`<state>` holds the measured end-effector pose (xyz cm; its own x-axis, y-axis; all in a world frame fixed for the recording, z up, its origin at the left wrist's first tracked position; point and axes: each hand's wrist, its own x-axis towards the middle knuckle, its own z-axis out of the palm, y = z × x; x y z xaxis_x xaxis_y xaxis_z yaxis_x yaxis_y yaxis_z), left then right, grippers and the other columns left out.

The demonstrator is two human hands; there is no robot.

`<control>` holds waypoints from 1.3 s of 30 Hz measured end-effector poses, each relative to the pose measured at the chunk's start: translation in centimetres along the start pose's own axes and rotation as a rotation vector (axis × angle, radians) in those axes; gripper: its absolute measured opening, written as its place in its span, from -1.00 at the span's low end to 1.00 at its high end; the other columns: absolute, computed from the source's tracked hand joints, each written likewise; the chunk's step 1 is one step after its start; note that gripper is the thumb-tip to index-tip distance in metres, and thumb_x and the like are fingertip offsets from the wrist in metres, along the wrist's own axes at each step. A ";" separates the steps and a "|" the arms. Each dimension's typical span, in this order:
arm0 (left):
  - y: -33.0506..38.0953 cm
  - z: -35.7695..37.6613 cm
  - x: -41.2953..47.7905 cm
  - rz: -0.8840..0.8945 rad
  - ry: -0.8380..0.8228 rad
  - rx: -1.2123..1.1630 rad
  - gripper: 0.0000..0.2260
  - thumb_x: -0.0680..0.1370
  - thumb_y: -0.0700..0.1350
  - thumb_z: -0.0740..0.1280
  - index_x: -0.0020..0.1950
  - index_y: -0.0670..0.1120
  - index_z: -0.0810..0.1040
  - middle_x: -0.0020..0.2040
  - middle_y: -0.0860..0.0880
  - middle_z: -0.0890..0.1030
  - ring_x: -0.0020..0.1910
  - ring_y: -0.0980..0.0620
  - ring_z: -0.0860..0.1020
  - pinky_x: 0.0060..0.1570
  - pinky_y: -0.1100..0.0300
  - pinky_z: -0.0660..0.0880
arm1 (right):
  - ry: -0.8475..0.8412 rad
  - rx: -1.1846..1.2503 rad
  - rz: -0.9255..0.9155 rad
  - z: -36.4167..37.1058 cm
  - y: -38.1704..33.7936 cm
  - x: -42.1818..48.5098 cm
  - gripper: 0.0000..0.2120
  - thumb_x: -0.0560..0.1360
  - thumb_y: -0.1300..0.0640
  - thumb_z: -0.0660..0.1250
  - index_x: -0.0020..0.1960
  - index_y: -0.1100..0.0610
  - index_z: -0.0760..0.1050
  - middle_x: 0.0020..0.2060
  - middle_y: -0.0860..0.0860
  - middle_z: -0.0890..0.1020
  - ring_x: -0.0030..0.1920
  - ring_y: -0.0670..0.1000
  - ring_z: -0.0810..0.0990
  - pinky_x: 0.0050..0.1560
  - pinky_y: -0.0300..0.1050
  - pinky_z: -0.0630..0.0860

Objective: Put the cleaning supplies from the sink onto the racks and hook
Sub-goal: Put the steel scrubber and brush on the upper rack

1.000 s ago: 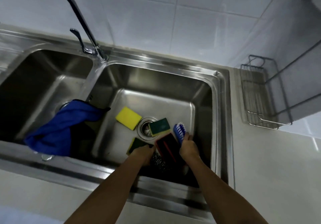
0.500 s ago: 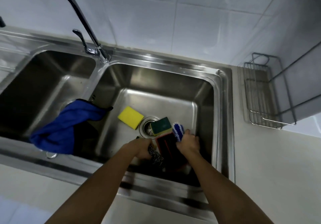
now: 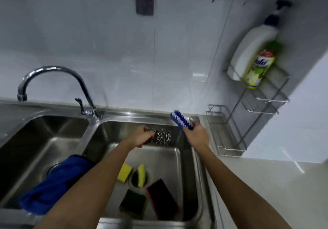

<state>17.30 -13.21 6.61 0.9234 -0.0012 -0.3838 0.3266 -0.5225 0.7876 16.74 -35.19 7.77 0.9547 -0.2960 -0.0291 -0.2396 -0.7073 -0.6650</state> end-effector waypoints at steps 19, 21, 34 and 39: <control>26.6 4.4 -5.2 0.391 -0.220 -0.990 -0.91 0.59 -0.14 0.27 -0.05 0.04 0.40 -0.04 -0.06 0.49 -0.28 0.02 0.51 -0.36 0.28 0.57 | 0.412 0.063 0.077 -24.3 -6.0 2.0 -0.55 0.51 0.06 0.31 0.29 0.28 0.32 0.23 0.30 0.52 0.21 0.29 0.51 0.19 0.06 0.45; 27.1 5.4 -5.4 0.384 -0.268 -1.018 -0.86 0.57 -0.22 0.27 -0.07 0.03 0.42 -0.01 -0.07 0.48 -0.19 0.01 0.51 -0.33 0.28 0.58 | 0.340 0.008 0.109 -24.3 -5.3 1.9 -0.44 0.47 -0.02 0.38 0.32 0.27 0.33 0.25 0.28 0.51 0.25 0.28 0.50 0.28 0.08 0.44; 27.4 8.0 -5.6 0.413 -0.314 -1.011 -0.62 0.51 -0.47 0.16 0.21 -0.08 0.35 0.12 -0.19 0.46 -0.08 -0.07 0.56 -0.05 0.16 0.57 | 0.271 -0.233 0.158 -21.8 -3.4 2.2 -0.56 0.56 -0.05 0.15 0.32 0.20 0.36 0.25 0.18 0.55 0.24 0.20 0.53 0.24 0.03 0.45; 28.1 9.1 -6.5 0.548 -0.274 -0.814 -0.67 0.52 -0.29 0.35 0.20 -0.03 0.36 0.26 -0.17 0.53 0.03 -0.08 0.60 -0.09 0.19 0.58 | 0.230 -0.288 0.050 -23.3 -1.9 1.5 -0.57 0.62 -0.01 0.04 0.14 0.28 0.52 0.14 0.26 0.61 0.12 0.25 0.57 0.06 -0.03 0.48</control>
<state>18.69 -35.68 26.84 0.9427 -0.3144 0.1119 0.0044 0.3471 0.9378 14.50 -49.24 26.31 0.8837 -0.4482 0.1345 -0.3558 -0.8302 -0.4291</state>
